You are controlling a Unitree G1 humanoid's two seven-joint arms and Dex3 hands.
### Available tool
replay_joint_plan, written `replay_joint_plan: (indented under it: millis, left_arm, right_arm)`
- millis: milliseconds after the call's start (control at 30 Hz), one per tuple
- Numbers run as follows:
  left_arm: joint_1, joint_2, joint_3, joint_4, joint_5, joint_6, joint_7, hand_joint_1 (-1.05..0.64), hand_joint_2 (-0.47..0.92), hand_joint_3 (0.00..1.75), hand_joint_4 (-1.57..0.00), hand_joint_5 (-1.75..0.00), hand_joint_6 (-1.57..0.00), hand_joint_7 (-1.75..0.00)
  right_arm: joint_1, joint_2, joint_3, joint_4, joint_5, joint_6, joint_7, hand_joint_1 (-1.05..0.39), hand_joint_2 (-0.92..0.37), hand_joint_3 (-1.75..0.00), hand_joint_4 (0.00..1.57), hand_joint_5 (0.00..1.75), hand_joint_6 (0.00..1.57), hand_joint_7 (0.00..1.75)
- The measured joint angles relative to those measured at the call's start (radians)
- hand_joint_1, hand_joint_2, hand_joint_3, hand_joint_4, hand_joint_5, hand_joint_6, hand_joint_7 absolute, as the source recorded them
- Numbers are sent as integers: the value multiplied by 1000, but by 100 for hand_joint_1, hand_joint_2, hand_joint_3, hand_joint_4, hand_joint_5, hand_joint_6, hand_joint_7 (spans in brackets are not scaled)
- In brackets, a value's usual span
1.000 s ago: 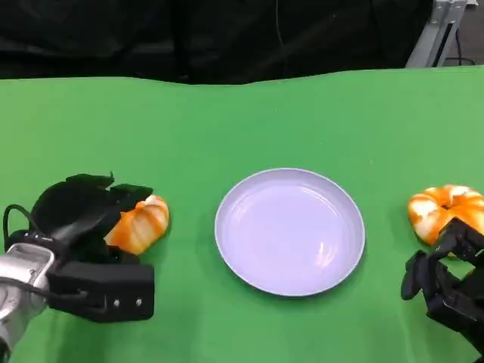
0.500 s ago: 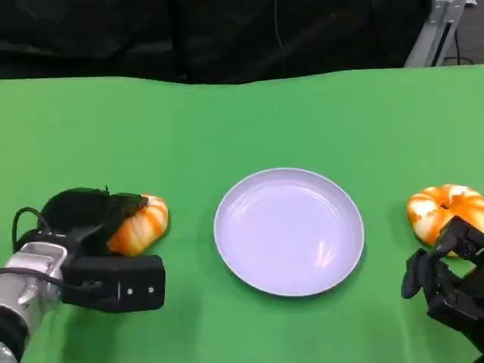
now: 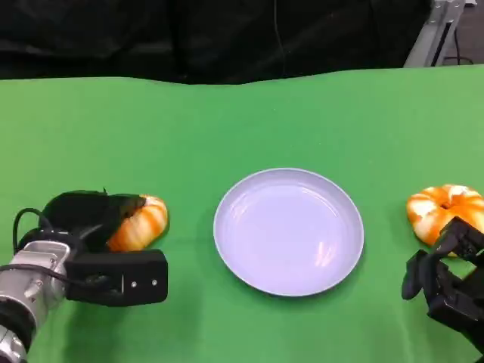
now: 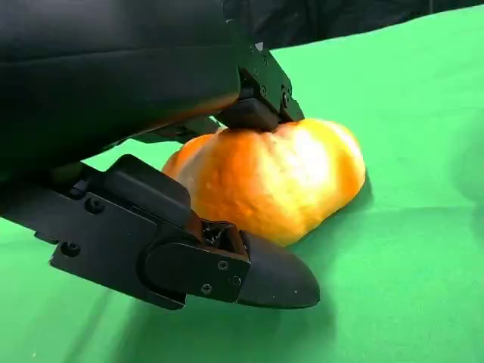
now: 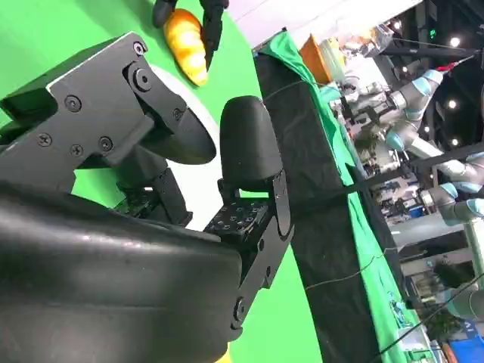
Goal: Grasp the bread from the table and place it into the plate.
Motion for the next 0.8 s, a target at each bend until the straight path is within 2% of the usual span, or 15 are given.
replay_joint_plan:
  millis: [100, 200, 233, 267, 300, 367, 400, 433, 500, 533, 567, 600, 633, 667, 800]
  left_arm:
    - [-1, -4, -4, 7, -6, 1, 1, -86, 92, 27, -47, -3, -49, -1]
    - [-3, -11, -5, 12, -15, 3, 1, -73, 92, 25, -53, -4, -54, -3]
    - [-2, -13, -4, 13, -23, 3, 1, -65, 92, 25, -57, -6, -57, -4]
    - [-3, -15, -3, 14, -30, 4, 2, -49, 92, 28, -65, -7, -64, -5]
    - [-2, -16, -2, 15, -36, 5, 6, -43, 92, 29, -68, -7, -66, -6]
    - [-2, -22, 0, 18, -47, 6, 20, -28, 92, 35, -85, -13, -77, -8]
    - [-2, -28, 4, 21, -53, 6, 29, -24, 92, 32, -92, -25, -87, -8]
    - [-2, -34, 10, 24, -65, 5, 35, -20, 92, 17, -85, -69, -101, -7]
    - [-2, -40, 20, 29, -87, 5, 43, -16, 92, 14, -71, -123, -115, -13]
    - [-2, -43, 23, 30, -95, 5, 44, -15, 92, 23, -66, -153, -90, -84]
    - [-3, -44, 29, 30, -104, 6, 46, -14, 92, 27, -66, -164, -73, -128]
    - [-3, -45, 34, 30, -113, 6, 52, -14, 92, 31, -68, -169, -64, -151]
    - [-3, -46, 37, 30, -117, 5, 67, -15, 92, 33, -68, -172, -58, -165]
    - [-3, -47, 37, 30, -118, 3, 85, -15, 92, 36, -68, -173, -56, -170]
    - [10, -52, 41, 30, -124, -30, 156, -14, 91, 43, -64, -175, -50, -174]
  right_arm:
    - [2, 0, 0, -2, 0, 0, 0, -4, -44, -136, 88, 175, 79, 157]
    - [6, 0, 0, -5, 0, 1, 0, -5, -44, -136, 88, 175, 79, 157]
    - [7, 0, 0, -5, 0, 1, 0, -5, -45, -135, 88, 175, 79, 157]
    - [7, 0, 0, -5, 0, 1, 0, -5, -45, -135, 88, 175, 79, 157]
    - [7, 0, -1, -5, 0, 1, 0, -5, -45, -135, 88, 175, 79, 157]
    - [8, 0, -1, -5, 1, 1, 1, -5, -46, -134, 88, 175, 79, 157]
    - [8, 0, -1, -5, 2, 1, 2, -5, -46, -133, 88, 175, 79, 156]
    - [8, 0, -1, -5, 2, 1, 2, -5, -47, -133, 87, 175, 79, 156]
    - [8, 0, -1, -5, 2, 1, 3, -5, -47, -132, 87, 175, 79, 156]
    - [8, 0, -2, -5, 2, 1, 3, -5, -48, -132, 87, 175, 79, 156]
    - [8, 0, -2, -5, 2, 1, 3, -5, -48, -131, 87, 175, 79, 156]
    - [8, 0, -2, -5, 2, 1, 3, -5, -48, -131, 87, 175, 79, 156]
    - [8, 0, -2, -5, 2, 1, 3, -5, -48, -131, 87, 175, 79, 156]
    - [8, 0, -2, -5, 1, 1, 3, -5, -48, -131, 87, 175, 79, 156]
    - [8, 0, -2, -6, 1, 1, 3, -5, -48, -130, 88, 175, 79, 156]
